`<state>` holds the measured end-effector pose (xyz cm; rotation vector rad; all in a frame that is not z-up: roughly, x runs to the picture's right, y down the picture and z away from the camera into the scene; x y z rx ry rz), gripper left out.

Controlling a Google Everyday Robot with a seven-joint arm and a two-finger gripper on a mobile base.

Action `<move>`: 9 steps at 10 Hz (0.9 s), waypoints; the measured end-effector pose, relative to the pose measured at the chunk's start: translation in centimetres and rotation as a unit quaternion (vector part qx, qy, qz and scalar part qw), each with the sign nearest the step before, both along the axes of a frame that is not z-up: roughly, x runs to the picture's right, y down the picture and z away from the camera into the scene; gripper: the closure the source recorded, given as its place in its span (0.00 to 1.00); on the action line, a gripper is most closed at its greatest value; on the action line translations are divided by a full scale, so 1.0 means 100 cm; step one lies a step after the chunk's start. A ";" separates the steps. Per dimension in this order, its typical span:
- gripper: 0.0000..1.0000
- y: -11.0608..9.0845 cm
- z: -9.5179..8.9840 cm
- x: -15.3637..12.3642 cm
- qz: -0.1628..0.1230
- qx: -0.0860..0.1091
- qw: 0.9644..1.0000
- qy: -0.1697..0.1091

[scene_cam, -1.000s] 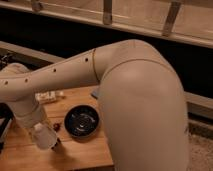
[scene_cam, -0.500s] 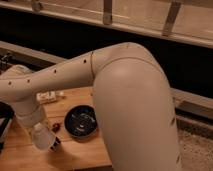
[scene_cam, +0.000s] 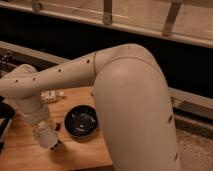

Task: Place the ceramic cup over the eraser

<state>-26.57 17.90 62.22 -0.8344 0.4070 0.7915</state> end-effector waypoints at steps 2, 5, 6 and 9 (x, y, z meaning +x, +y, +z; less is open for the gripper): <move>0.38 -0.004 0.012 0.009 0.009 -0.007 1.000 0.006; 0.37 0.003 0.028 0.009 0.012 -0.027 1.000 0.008; 0.33 0.005 0.026 0.012 0.009 -0.023 1.000 0.009; 0.16 -0.005 0.010 0.011 0.012 -0.018 1.000 0.007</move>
